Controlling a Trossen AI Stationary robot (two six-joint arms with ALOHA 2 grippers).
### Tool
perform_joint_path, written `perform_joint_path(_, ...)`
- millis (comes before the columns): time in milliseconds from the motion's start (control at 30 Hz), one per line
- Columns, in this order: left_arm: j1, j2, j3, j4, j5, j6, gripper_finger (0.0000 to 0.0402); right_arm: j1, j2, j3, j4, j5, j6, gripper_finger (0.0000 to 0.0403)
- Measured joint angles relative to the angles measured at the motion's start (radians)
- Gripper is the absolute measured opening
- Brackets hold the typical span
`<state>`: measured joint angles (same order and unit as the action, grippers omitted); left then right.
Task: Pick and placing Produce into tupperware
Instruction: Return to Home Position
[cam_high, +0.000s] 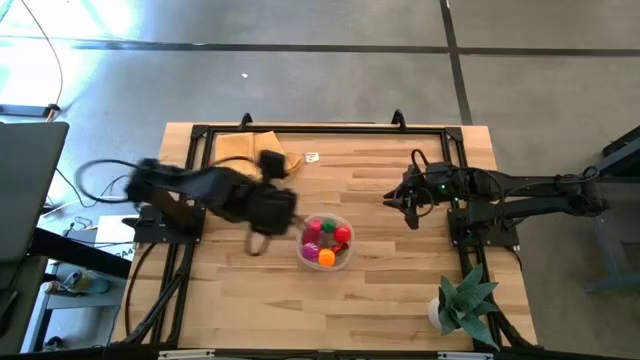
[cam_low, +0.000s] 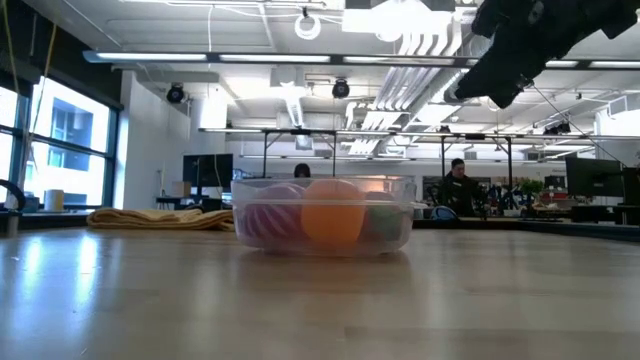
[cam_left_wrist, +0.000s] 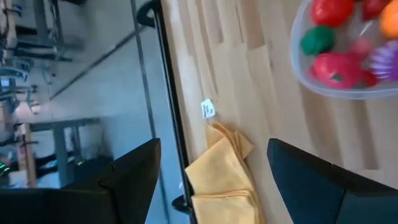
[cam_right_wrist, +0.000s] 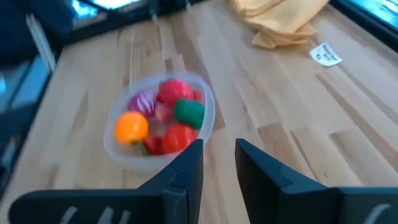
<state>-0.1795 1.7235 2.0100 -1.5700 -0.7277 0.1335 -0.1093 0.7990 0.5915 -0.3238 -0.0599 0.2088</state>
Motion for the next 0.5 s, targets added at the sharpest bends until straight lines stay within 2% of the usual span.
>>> perform_joint_path(133, -0.075, -0.160, -0.105, 0.000, -0.054, -0.100, 0.0284, 0.000, 0.000, 0.000, 0.047, 0.030, 0.096, 0.0083)
perform_joint_path(267, -0.153, -0.318, -0.249, 0.013, -0.098, -0.207, 0.0284, 0.000, 0.000, 0.000, 0.100, 0.005, 0.133, 0.0083)
perform_joint_path(367, -0.202, -0.424, -0.383, 0.052, -0.101, -0.254, 0.0284, -0.001, -0.001, 0.000, 0.182, -0.075, 0.133, 0.0083)
perform_joint_path(500, -0.248, -0.566, -0.564, 0.160, -0.147, -0.269, 0.0285, -0.001, -0.023, 0.000, 0.325, -0.265, 0.131, 0.0083)
